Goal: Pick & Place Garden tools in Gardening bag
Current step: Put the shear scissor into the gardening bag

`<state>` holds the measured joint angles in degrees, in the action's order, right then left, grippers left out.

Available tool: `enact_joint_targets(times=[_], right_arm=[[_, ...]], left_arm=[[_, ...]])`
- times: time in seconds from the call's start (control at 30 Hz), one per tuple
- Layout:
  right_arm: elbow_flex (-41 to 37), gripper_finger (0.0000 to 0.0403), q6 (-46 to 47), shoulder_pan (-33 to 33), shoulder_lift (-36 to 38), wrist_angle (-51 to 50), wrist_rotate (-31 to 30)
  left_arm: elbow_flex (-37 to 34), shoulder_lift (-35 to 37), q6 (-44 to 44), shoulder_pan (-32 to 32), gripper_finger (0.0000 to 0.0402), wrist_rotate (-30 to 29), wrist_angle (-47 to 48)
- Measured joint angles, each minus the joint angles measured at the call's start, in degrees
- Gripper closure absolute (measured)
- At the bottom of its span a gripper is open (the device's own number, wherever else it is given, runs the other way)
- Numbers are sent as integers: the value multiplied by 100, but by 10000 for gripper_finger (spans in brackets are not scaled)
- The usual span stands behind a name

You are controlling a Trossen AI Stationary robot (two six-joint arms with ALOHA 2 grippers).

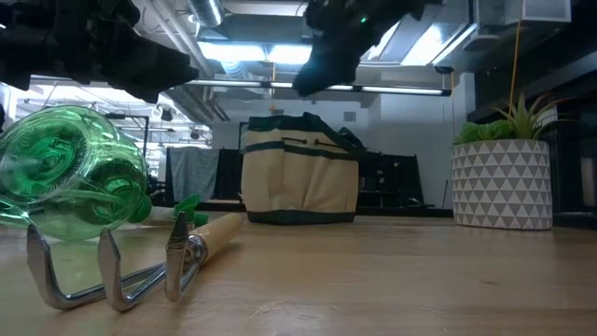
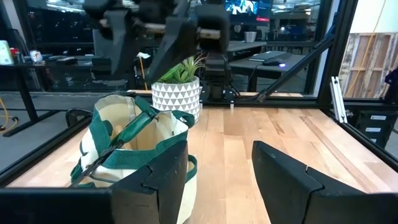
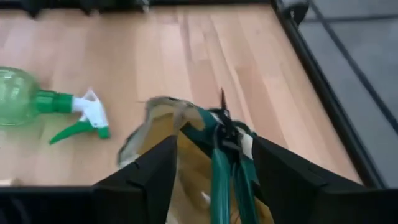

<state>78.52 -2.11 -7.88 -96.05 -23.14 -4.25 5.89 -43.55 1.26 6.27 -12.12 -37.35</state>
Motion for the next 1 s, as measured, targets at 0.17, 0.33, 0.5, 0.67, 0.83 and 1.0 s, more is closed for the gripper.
enact_joint_targets(times=[0.17, 0.33, 0.5, 0.67, 0.83, 1.0], right_arm=[[436, 190, 106, -45, -632, -526, -43], [916, 194, 14, -38, -1062, -1069, -535], [978, 194, -7, -43, -1274, -1164, -627], [997, 194, -24, -39, -1367, -1269, -623], [995, 205, -25, -42, -1358, -1379, -788], [995, 254, -26, -40, -1360, -1448, -774]], left_arm=[[1, 2, 1, 0, 224, 0, -4], [0, 2, 2, 0, 226, 0, -6], [1, 2, 2, 1, 224, 0, -6], [1, 0, 2, 1, 226, 0, -8], [0, 0, 0, 2, 224, 0, -7], [0, 0, 0, 0, 226, 0, -6]])
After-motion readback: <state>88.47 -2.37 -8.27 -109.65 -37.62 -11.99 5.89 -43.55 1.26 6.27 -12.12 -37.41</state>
